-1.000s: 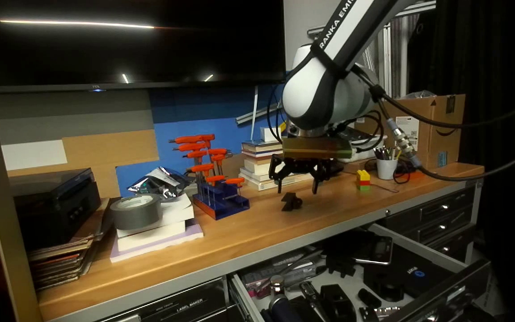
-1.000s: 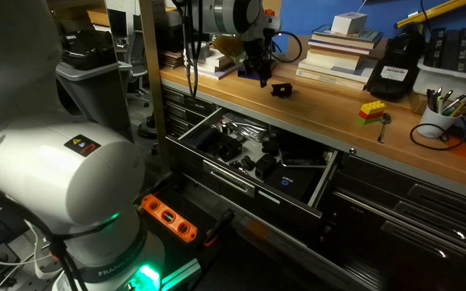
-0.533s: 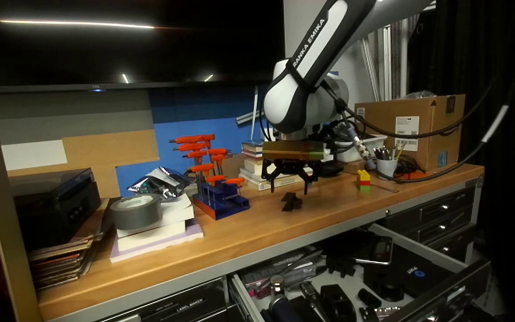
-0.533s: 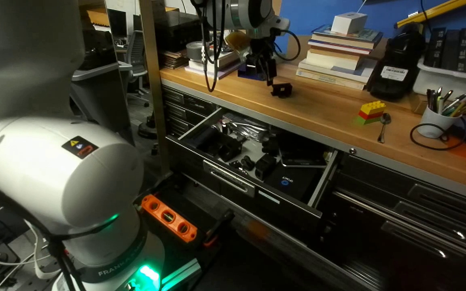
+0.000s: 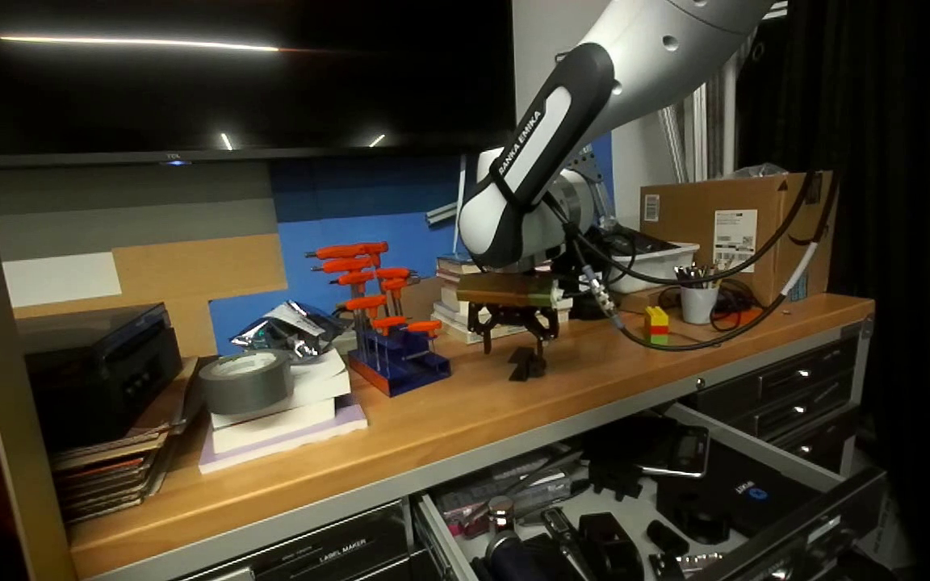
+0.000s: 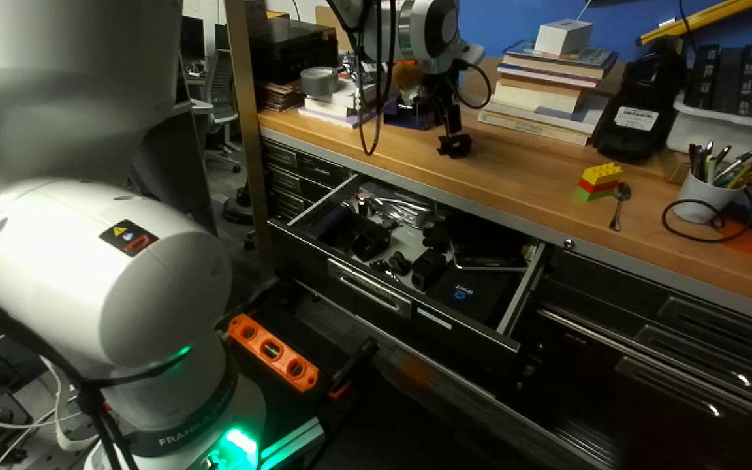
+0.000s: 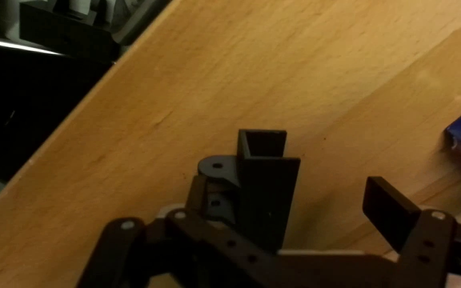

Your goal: Put the three black objects in the open drawer then close the drawer

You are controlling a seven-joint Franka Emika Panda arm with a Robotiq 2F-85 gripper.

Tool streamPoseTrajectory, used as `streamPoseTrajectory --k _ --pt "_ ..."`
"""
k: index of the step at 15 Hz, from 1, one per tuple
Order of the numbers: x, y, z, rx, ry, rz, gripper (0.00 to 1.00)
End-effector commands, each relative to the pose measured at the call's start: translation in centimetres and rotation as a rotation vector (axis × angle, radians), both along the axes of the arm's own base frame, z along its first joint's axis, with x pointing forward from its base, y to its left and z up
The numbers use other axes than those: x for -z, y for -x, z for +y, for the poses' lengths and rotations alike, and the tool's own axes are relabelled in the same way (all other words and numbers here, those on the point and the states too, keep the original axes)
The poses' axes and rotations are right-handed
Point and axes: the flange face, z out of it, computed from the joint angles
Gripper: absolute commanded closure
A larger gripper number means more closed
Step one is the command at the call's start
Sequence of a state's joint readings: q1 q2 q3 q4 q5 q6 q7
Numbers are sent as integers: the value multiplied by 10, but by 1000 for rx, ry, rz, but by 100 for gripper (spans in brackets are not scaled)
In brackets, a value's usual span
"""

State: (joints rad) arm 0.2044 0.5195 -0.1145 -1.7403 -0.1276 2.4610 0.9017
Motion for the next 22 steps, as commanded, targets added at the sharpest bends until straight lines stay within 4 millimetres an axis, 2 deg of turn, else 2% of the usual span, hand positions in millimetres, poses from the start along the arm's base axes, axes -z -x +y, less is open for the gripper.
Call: streamPoseTrajectory --k 1,7,14,22 --pt "-1 -25 -13 51 14 -10 0" --pt "7 -36 -25 68 -6 25 0" --pt "6 -36 -21 71 -17 74 0" --pt "28 -38 -12 62 -112 126 0"
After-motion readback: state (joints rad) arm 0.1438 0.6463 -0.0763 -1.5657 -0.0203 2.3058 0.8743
